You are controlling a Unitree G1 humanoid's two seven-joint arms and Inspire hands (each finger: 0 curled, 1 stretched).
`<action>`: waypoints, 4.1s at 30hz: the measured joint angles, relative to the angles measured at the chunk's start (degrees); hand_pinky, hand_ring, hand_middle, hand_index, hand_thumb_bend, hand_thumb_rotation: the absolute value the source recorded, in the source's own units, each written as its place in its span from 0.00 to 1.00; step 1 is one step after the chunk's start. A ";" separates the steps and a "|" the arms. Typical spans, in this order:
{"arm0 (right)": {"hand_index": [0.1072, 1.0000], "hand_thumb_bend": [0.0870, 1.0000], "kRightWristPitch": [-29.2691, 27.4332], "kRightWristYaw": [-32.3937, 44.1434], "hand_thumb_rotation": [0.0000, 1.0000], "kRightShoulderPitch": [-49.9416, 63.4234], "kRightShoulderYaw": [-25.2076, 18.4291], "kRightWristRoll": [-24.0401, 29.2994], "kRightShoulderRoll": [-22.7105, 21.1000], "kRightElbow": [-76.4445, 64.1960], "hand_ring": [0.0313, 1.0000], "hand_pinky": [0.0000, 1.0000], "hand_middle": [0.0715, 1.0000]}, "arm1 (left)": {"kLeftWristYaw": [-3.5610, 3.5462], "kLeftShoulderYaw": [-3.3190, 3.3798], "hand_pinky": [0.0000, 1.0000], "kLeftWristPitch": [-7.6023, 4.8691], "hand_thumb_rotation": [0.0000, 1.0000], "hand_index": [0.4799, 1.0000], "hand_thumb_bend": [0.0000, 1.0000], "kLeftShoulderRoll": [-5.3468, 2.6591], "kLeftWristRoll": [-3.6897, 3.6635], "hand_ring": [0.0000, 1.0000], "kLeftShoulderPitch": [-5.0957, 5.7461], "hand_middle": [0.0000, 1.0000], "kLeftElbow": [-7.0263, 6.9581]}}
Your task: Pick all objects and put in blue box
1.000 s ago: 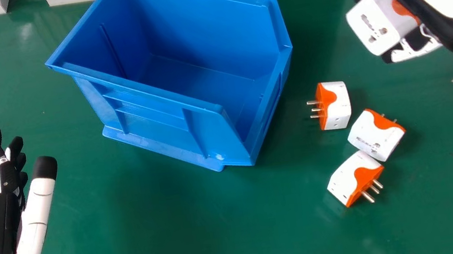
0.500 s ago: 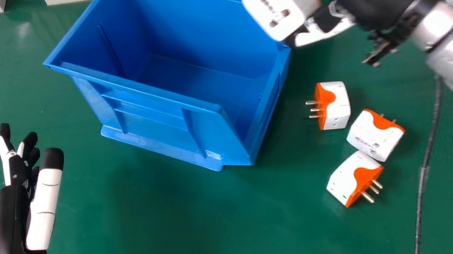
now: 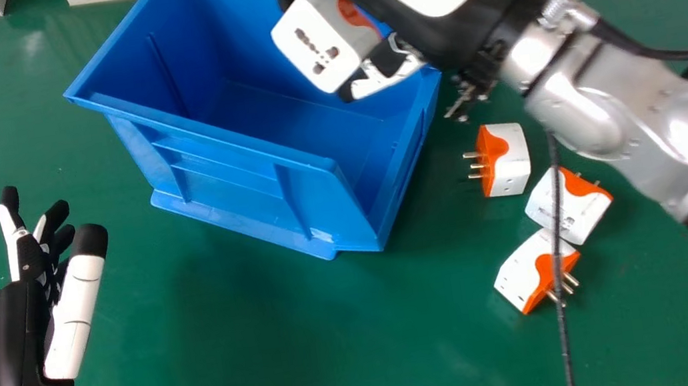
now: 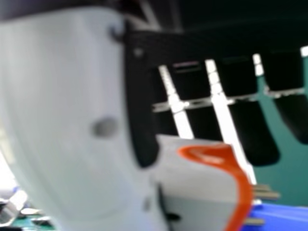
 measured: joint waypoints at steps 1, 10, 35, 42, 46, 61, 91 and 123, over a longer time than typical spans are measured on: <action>0.52 0.44 0.34 -0.12 0.00 -0.23 0.41 -0.13 0.52 0.74 0.38 0.30 0.44 | 0.00 -0.06 0.88 0.04 0.94 0.85 0.81 0.00 0.00 0.92 -0.02 0.95 -0.10; 0.46 0.45 1.82 -7.00 0.00 -7.11 8.23 -5.04 6.08 17.71 0.40 0.34 0.44 | 0.05 -0.42 0.88 1.99 0.93 0.85 0.80 -0.16 -0.05 0.92 1.23 0.95 -3.12; 0.47 0.44 1.48 -15.27 0.00 -14.37 20.08 -8.00 11.67 39.88 0.48 0.37 0.51 | 0.25 -1.43 0.88 3.12 0.93 0.85 0.79 -0.46 0.21 0.92 2.98 0.94 -5.68; 0.96 0.72 3.88 -11.65 0.20 -14.38 20.51 -7.33 10.88 39.57 0.96 0.93 0.97 | 0.48 -1.47 0.88 3.10 0.93 0.85 0.77 -0.56 0.23 0.92 2.73 0.94 -5.57; 0.99 0.75 5.51 -11.69 0.23 -14.37 20.81 -7.43 9.87 38.00 0.99 0.97 0.99 | 0.49 -1.47 0.88 3.05 0.93 0.85 0.77 -0.55 0.24 0.92 1.99 0.95 -5.27; 1.00 0.73 5.09 -13.33 0.24 -12.89 19.47 -6.93 3.30 29.22 1.00 0.99 1.00 | 0.48 -1.33 0.89 3.00 0.94 0.86 0.77 -0.29 0.21 0.92 1.19 0.95 -4.07; 0.94 0.71 13.86 1.27 0.28 48.32 -18.42 3.07 -23.44 -30.33 0.96 0.82 0.99 | -1.14 0.93 0.89 2.40 0.94 0.87 0.83 0.95 -0.02 0.92 0.23 0.95 -1.65; 0.81 0.78 7.94 3.64 0.19 36.20 -6.97 -6.09 -25.13 -7.18 0.85 0.72 0.87 | -1.08 0.88 0.88 1.99 0.93 0.85 0.83 0.89 -0.02 0.92 -0.64 0.94 -0.43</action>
